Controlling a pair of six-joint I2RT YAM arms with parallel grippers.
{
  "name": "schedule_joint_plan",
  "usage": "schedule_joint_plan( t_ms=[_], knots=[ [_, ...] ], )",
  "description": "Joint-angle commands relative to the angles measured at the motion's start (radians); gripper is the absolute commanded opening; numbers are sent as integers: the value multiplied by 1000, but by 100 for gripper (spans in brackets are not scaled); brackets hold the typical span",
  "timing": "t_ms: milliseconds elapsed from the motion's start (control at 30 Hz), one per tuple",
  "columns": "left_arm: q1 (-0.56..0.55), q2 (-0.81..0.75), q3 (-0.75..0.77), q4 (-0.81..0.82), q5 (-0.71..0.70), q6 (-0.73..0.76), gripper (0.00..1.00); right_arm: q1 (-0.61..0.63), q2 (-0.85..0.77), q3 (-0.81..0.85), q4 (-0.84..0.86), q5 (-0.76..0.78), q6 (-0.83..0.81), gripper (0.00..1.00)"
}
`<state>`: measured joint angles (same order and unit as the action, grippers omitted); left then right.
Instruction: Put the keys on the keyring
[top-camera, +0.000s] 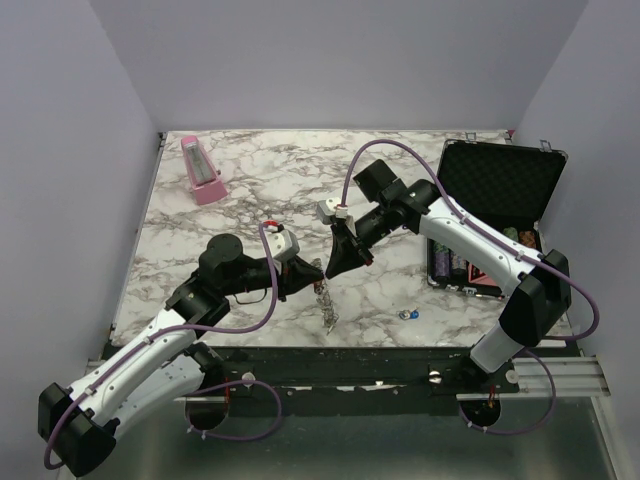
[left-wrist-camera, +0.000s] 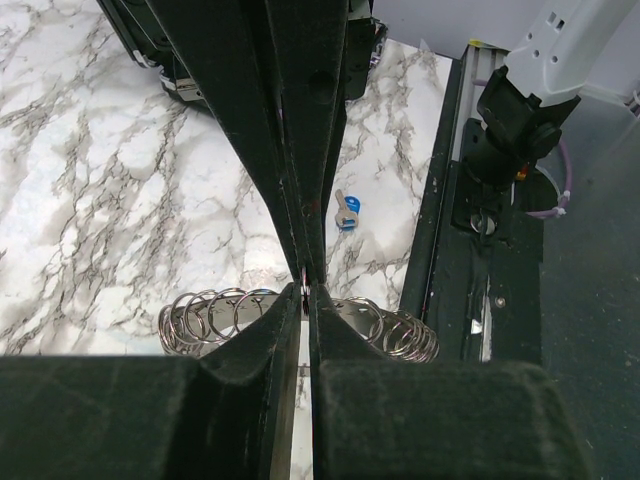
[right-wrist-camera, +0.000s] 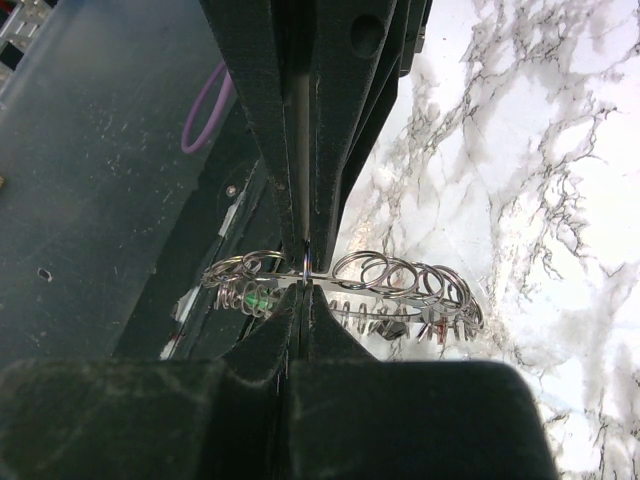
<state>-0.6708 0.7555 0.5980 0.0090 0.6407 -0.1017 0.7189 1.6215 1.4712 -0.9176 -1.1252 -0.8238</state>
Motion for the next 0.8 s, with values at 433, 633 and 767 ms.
schedule_joint_plan(
  t_ms=[433, 633, 767],
  knots=[
    [-1, -30, -20, 8, -12, 16, 0, 7, -3, 32, -4, -41, -3, 4],
    [-1, -139, -96, 104, -42, 16, 0, 7, -21, 37, -47, -76, -49, 48],
    [-1, -185, -148, 163, -24, 8, 0, 5, -38, 31, -52, -88, -60, 54]
  ],
)
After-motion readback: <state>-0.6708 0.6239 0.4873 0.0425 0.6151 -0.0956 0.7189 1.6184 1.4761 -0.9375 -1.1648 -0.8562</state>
